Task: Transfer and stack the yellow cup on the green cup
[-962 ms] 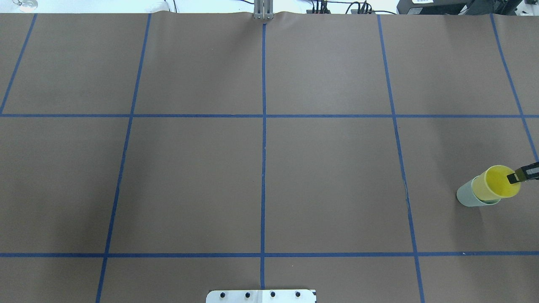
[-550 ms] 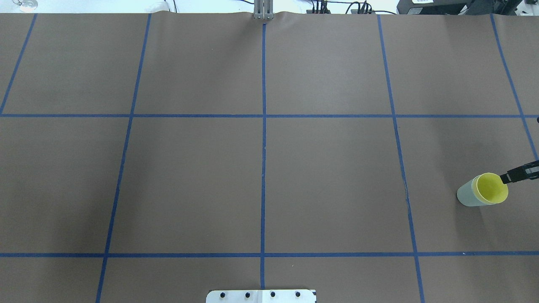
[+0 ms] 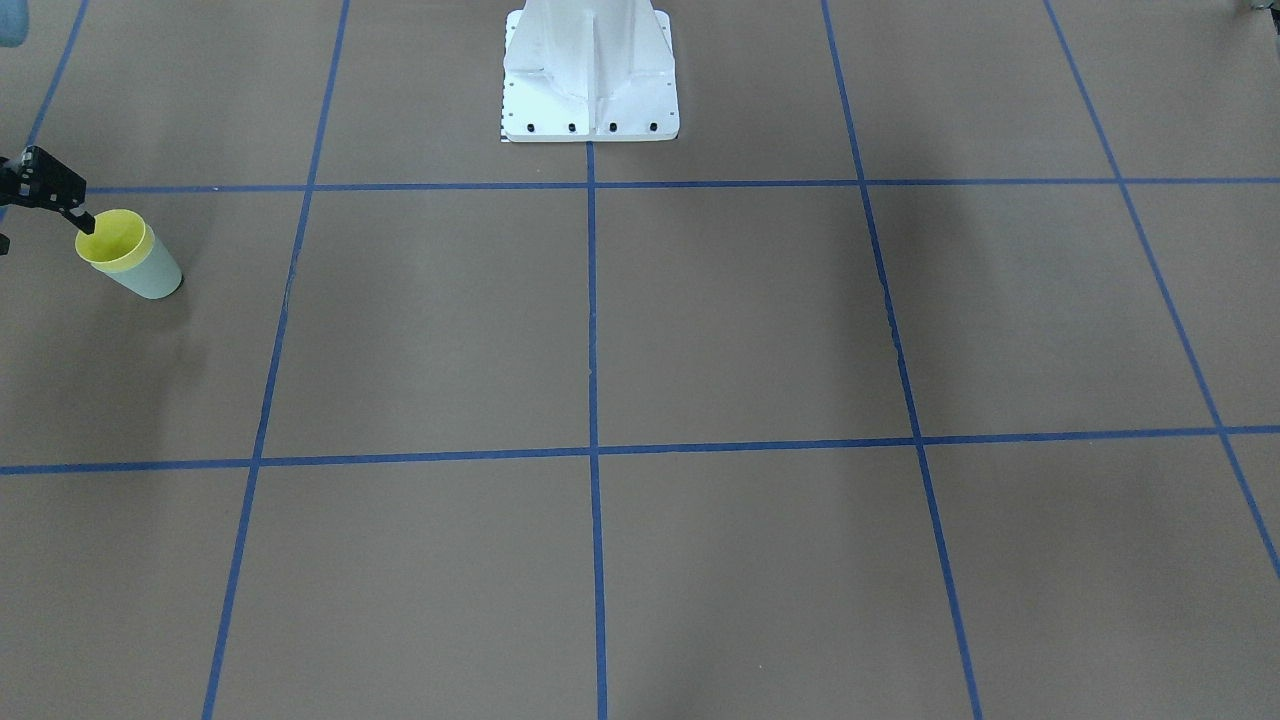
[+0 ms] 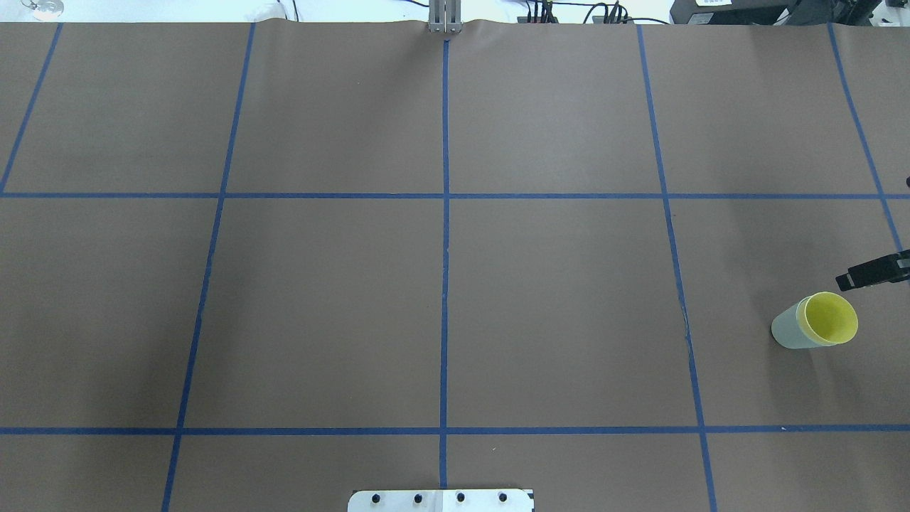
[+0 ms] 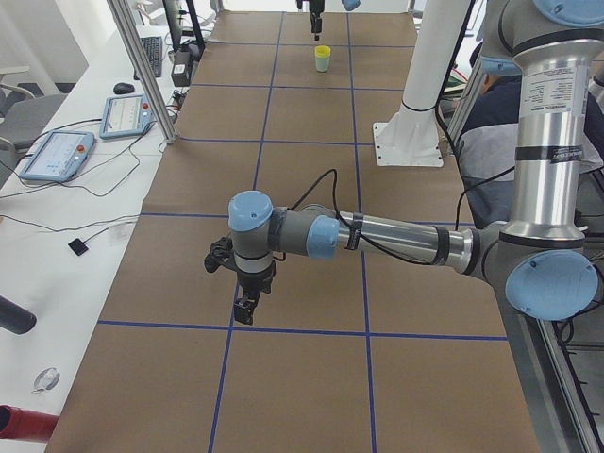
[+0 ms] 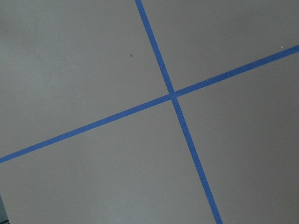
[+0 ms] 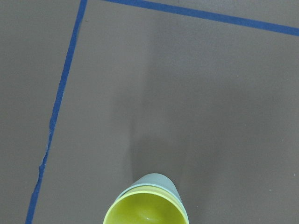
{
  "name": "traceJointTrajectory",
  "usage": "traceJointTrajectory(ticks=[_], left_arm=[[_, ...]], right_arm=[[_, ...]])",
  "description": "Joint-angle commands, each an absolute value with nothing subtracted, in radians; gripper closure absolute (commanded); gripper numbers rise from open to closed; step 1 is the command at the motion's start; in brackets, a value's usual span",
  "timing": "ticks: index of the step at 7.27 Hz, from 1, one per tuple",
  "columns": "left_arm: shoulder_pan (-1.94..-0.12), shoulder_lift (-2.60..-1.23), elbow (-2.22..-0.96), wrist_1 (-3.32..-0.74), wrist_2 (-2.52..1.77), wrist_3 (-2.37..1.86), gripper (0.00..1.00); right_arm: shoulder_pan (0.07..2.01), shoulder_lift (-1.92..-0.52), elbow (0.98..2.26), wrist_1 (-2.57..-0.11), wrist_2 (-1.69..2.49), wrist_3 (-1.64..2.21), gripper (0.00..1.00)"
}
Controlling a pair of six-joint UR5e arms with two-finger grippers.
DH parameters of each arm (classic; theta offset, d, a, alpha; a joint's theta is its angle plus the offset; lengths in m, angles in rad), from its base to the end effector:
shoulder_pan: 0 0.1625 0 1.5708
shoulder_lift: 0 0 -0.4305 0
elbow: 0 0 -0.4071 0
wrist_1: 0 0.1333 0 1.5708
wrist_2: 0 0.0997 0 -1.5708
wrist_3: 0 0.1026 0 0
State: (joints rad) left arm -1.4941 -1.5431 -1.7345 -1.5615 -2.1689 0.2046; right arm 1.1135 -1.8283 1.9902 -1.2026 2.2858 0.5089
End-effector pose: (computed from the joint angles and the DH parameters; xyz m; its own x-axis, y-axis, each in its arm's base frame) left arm -0.0369 -0.5053 0.6091 0.7860 0.3324 -0.5212 -0.2407 0.9412 0.2372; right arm -0.1250 -0.4036 0.5296 0.6494 -0.1737 0.7403 0.0739 0.9834 0.1660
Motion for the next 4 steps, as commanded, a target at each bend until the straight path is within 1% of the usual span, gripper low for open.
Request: traceJointTrajectory(ticks=[1, 3, 4], left_arm=[[-1.494, -1.542, -1.733, -1.559, -2.168, 0.204, 0.0], [-1.494, -1.517, -1.735, -1.56, -2.169, 0.204, 0.0], [-1.496, -1.514, -1.735, -1.56, -2.169, 0.206, 0.0]], right_arm=[[1.26, -1.758, 1.985, -1.424, 2.287, 0.317, 0.01], [1.441, -1.705, 1.98, -1.701, 2.284, -0.021, 0.01], [1.484, -1.709, 1.948, -1.744, 2.258, -0.075, 0.0]])
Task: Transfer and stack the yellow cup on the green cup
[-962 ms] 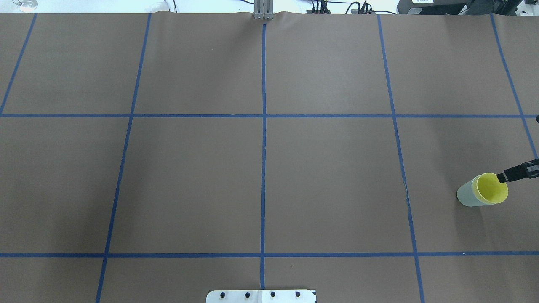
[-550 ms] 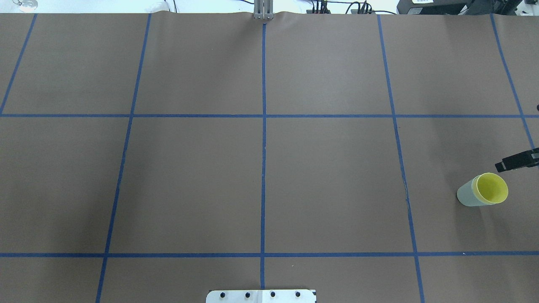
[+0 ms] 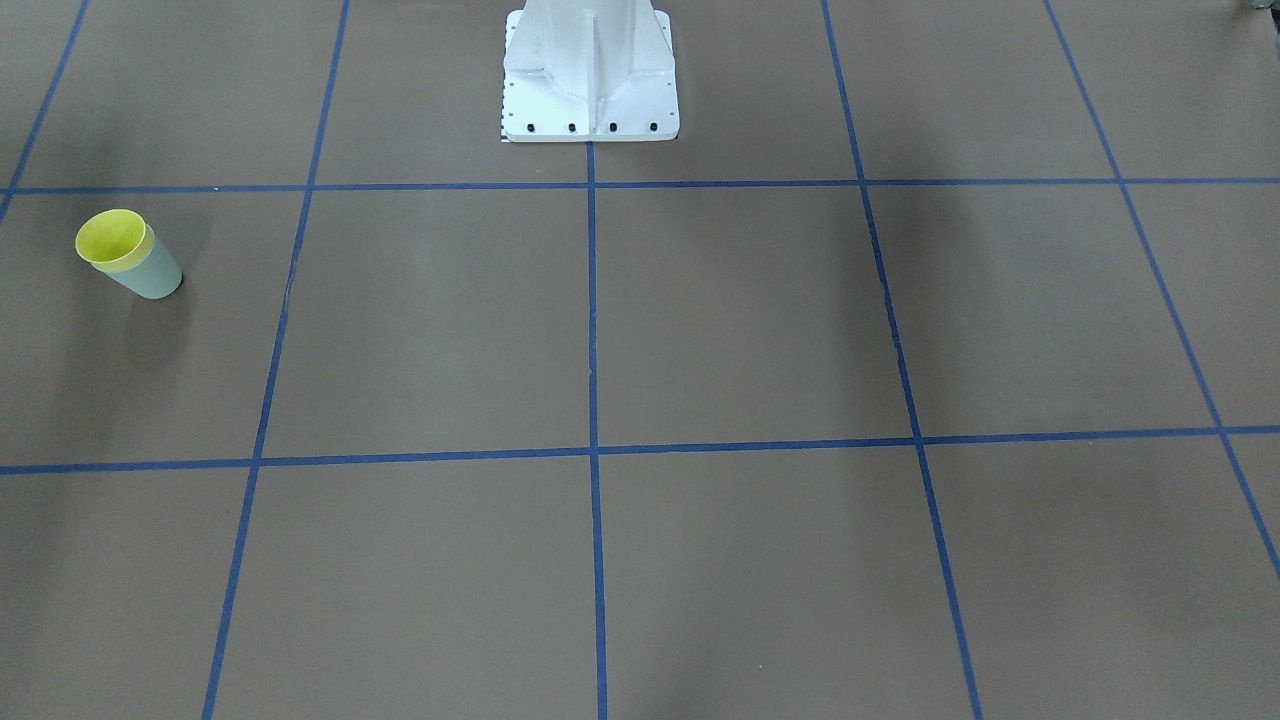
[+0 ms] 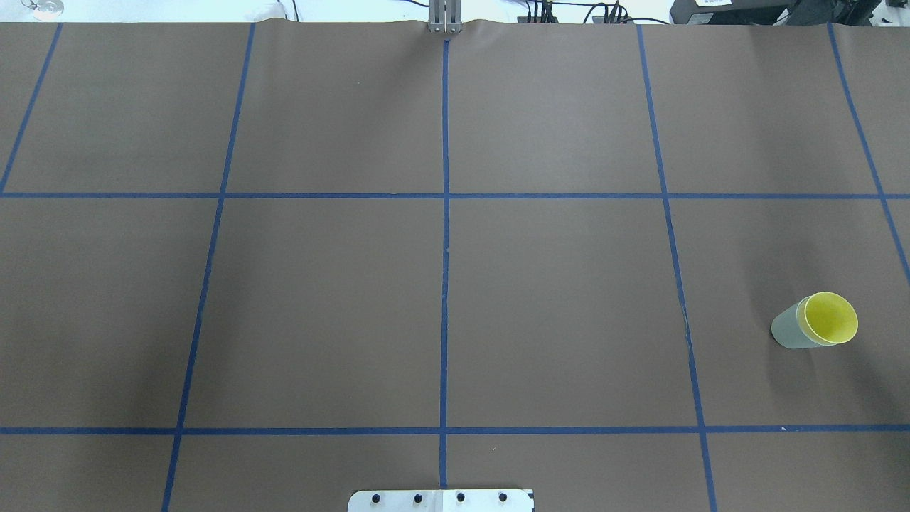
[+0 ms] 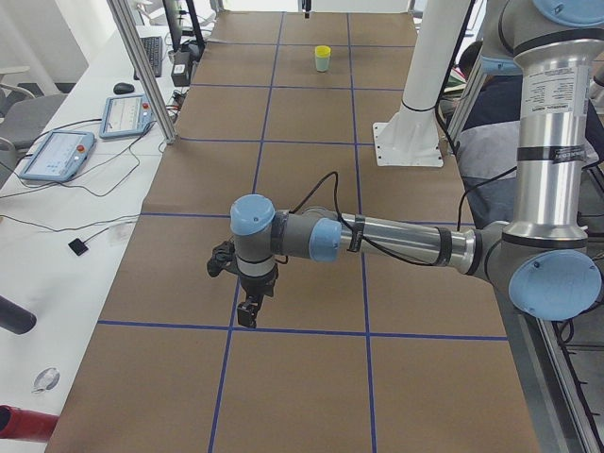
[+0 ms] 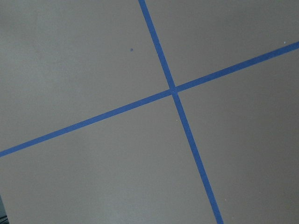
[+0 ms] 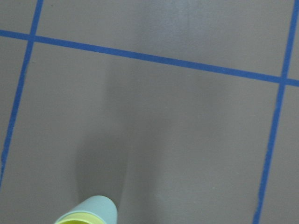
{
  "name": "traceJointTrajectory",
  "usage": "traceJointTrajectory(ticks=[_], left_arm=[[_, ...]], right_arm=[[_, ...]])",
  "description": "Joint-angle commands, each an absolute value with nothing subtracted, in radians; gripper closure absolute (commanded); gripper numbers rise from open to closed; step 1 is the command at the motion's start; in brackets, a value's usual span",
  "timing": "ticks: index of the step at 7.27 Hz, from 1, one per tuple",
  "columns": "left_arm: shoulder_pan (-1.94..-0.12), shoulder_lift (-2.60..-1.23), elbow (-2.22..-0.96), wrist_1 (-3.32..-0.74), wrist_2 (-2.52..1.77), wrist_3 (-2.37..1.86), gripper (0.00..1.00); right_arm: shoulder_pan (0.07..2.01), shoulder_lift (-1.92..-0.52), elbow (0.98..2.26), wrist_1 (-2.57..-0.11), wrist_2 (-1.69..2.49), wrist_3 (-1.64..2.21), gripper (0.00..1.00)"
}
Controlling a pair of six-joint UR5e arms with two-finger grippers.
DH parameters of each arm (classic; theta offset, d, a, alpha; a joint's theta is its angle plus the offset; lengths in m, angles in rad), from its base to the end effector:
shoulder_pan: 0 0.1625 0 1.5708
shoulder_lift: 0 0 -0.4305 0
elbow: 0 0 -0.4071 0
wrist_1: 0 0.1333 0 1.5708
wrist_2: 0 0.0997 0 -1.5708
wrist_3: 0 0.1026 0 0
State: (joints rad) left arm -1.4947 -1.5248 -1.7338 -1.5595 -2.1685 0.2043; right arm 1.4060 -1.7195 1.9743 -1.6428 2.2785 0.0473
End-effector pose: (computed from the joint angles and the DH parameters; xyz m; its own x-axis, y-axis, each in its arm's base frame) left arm -0.0379 -0.4969 0.6188 0.7873 0.3207 -0.5266 -0.2403 0.9462 0.2168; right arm -0.0069 -0.4473 0.5442 0.7370 -0.1951 0.6471 0.1266 0.9803 0.1513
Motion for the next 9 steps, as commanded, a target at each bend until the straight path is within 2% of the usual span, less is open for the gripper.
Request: traceJointTrajectory(ticks=[1, 3, 6, 9], left_arm=[[-1.496, -1.513, -1.735, -1.557, -2.171, 0.206, 0.0], [-1.499, -1.513, -1.746, -1.531, -2.172, 0.206, 0.0], [-1.54, -1.482, -1.87, -1.338, -2.2, 0.212, 0.0], [-1.582, -1.359, -1.841, -1.453, -2.264, 0.241, 0.0]], right_arm=[[1.511, -1.762, 1.915, -1.737, 2.241, -0.078, 0.0], [1.537, -1.799, 1.881, -1.736, 2.241, -0.078, 0.0], [1.537, -1.801, 1.878, -1.736, 2.244, -0.075, 0.0], [1.537, -1.801, 1.879, -1.736, 2.246, -0.075, 0.0]])
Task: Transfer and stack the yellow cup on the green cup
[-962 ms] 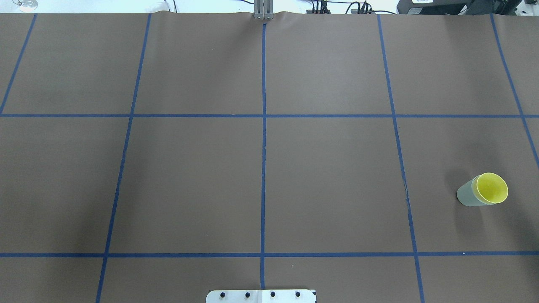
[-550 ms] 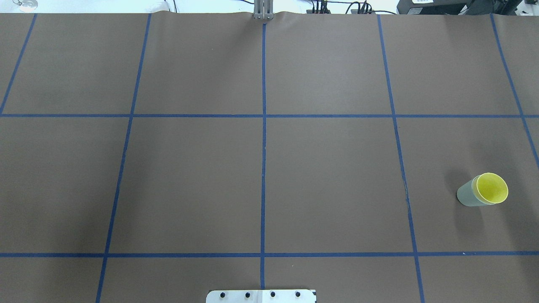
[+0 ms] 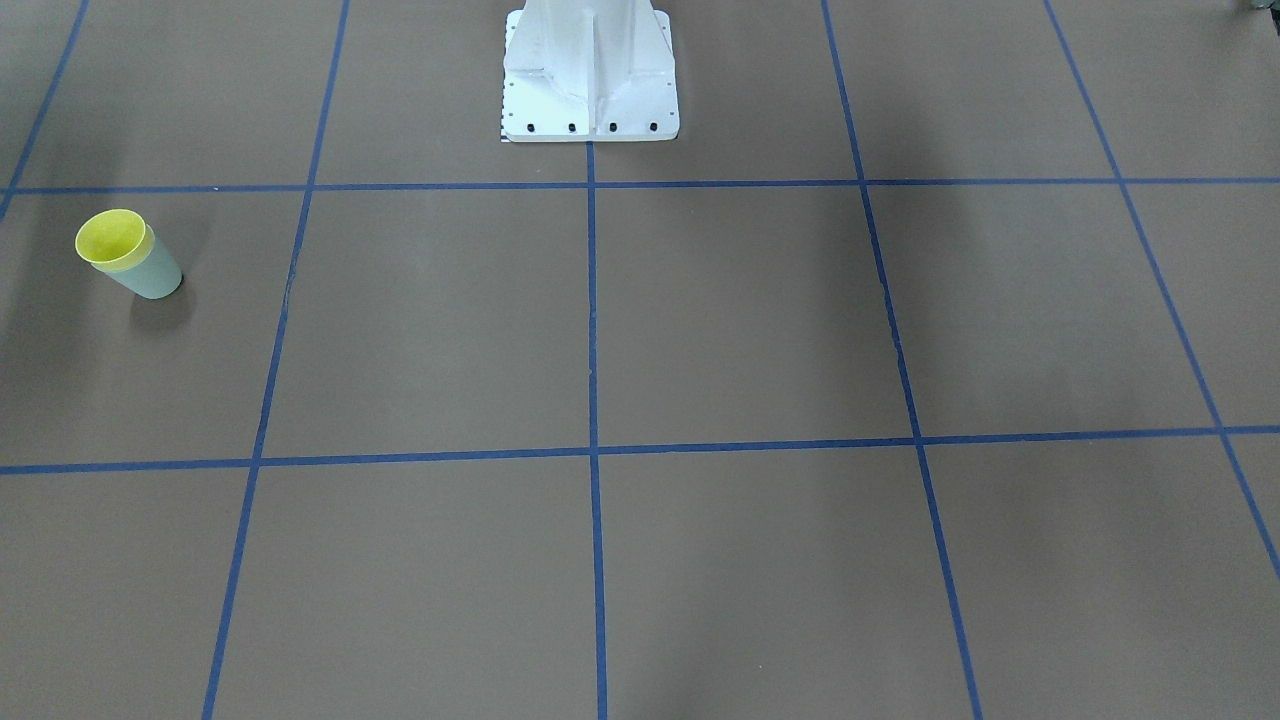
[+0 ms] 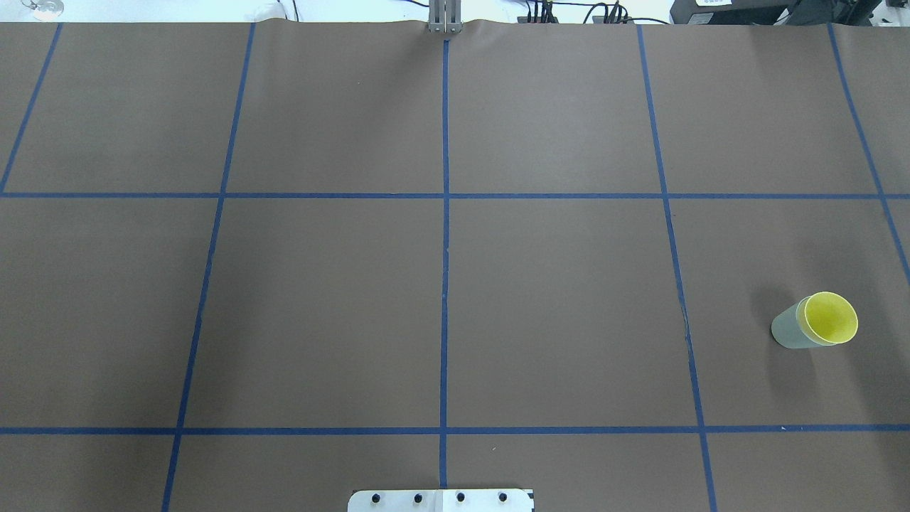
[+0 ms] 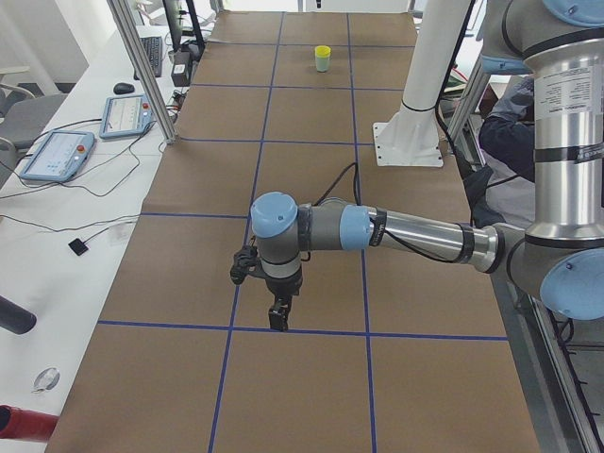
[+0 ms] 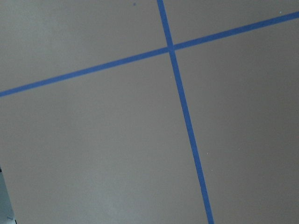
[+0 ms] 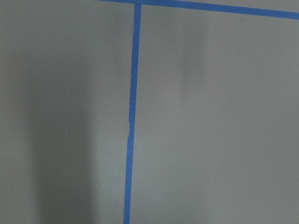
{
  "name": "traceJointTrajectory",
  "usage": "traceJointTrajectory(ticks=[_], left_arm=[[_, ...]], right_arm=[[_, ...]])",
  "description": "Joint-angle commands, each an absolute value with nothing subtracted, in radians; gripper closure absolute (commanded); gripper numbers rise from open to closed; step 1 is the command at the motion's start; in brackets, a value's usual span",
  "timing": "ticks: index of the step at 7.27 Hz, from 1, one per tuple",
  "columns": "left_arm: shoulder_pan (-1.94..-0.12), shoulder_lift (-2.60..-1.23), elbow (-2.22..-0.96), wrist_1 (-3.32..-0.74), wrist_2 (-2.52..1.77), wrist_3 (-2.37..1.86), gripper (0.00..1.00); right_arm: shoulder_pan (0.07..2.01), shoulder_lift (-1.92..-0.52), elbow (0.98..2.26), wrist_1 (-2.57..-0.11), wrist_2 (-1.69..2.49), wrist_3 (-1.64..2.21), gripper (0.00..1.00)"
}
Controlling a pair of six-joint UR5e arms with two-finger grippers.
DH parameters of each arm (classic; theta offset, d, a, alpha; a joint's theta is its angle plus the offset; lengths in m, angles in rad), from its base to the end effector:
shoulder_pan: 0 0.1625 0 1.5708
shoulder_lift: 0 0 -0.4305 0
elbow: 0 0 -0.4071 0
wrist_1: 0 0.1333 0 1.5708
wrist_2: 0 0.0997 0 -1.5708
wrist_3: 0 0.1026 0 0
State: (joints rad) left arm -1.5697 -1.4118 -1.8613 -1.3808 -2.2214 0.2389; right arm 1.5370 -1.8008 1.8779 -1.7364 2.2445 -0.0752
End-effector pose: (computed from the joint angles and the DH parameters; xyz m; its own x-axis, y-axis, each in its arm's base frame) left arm -0.0707 -0.4303 0.6215 0.7729 0.2027 -0.6013 -0.1894 0.9781 0.0863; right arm 0.0557 -0.4021 0.6390 0.7782 -0.0462 0.6263 0.0924 0.9949 -0.0415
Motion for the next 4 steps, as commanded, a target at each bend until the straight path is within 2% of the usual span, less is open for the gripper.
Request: traceJointTrajectory(ticks=[1, 4], left_arm=[[-1.585, -1.338, -1.798, -1.539, -2.288, 0.218, 0.0], [-1.583, -1.339, -1.793, -1.67, -2.289, -0.034, 0.0]], right_arm=[[1.537, -1.799, 1.878, -1.736, 2.246, -0.075, 0.0], [1.537, -1.796, 1.878, -1.736, 2.246, -0.074, 0.0]])
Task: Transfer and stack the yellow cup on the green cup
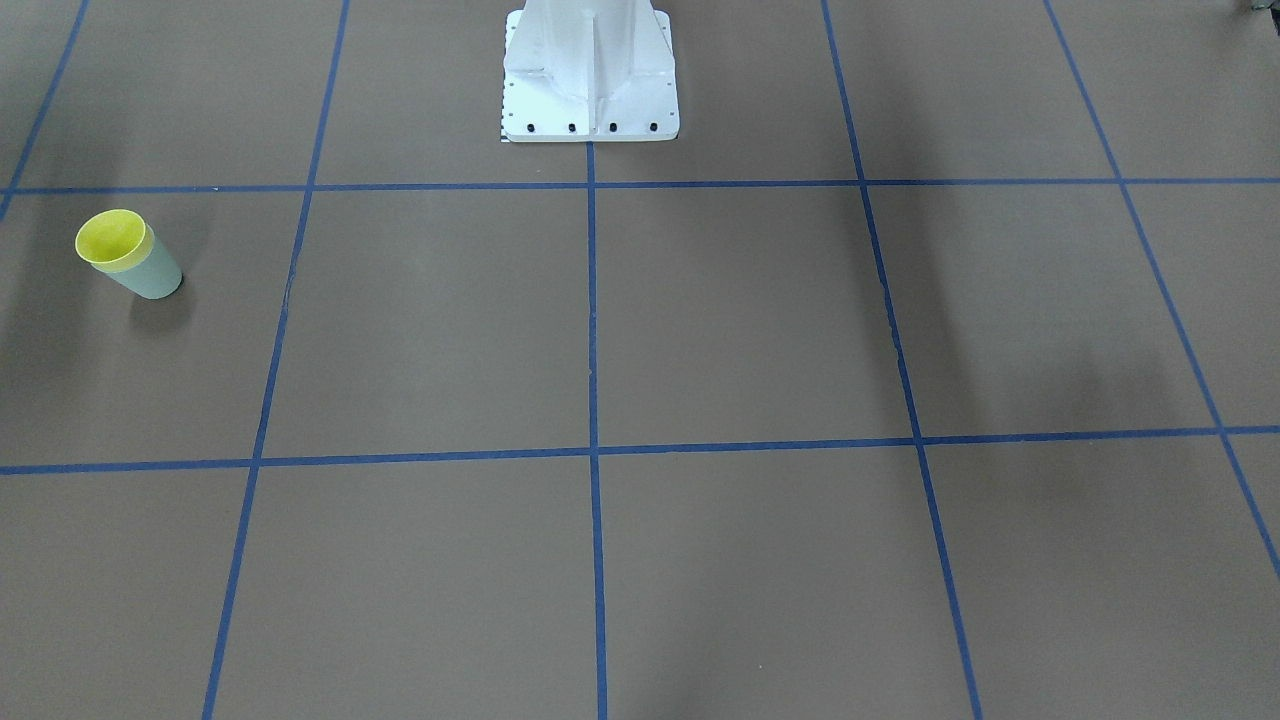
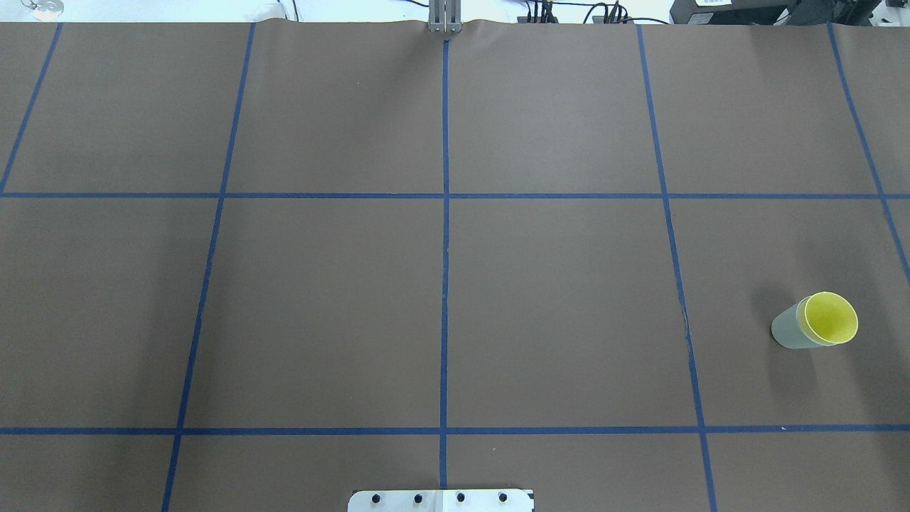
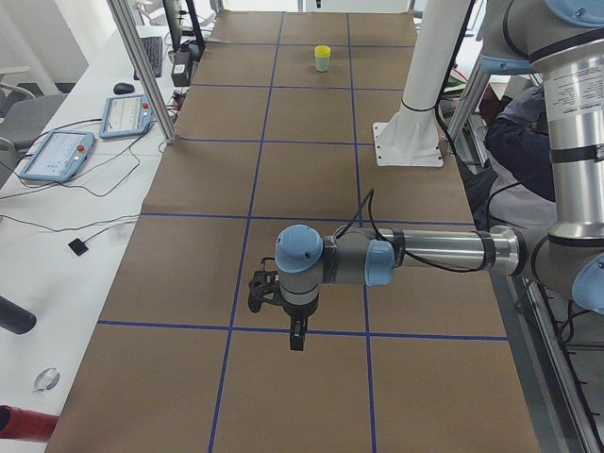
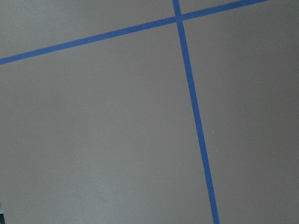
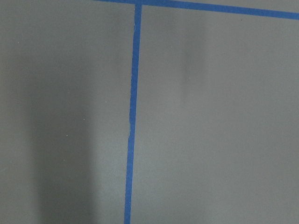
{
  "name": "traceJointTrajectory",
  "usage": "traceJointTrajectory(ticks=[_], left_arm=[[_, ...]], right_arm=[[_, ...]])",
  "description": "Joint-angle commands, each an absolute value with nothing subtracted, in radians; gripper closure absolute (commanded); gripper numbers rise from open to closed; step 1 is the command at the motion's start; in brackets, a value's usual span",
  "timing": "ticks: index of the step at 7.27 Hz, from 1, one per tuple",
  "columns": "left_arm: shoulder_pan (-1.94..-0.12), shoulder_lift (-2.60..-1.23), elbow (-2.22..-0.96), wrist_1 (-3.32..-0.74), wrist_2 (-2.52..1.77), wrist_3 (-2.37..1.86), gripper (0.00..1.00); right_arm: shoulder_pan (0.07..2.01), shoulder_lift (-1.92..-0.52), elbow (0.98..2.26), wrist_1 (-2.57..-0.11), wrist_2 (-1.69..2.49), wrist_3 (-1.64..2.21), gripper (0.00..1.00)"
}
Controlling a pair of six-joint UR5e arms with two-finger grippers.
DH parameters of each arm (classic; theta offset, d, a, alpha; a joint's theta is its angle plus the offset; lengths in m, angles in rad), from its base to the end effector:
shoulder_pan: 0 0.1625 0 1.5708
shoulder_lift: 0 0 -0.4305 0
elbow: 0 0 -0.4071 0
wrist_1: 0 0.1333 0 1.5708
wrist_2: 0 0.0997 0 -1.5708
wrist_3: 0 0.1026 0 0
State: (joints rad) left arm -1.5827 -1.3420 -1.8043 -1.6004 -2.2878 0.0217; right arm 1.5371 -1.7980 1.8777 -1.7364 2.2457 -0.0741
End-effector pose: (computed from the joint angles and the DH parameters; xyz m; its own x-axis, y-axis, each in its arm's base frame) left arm -0.0708 -0.4109 0.6537 0.7541 0.0353 -0.6558 -0.0045 0.9988 0.0485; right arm 0.0556 -0.4034 0.6379 0.7775 -0.0465 0.6272 0.0914 0.9950 -0.0395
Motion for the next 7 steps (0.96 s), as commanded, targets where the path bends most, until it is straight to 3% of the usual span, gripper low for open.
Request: traceJointTrajectory(ticks=[1, 7], left_arm=[[-1.582, -1.341, -1.792, -1.687, -2.289, -0.032, 0.0], [-1.578, -1.344, -1.782, -1.692, -2.276, -0.035, 0.0]], right_arm=[[1.537, -1.796, 1.878, -1.736, 2.246, -0.074, 0.0], [1.537, -1.792, 1.871, -1.736, 2.246, -0.072, 0.0]])
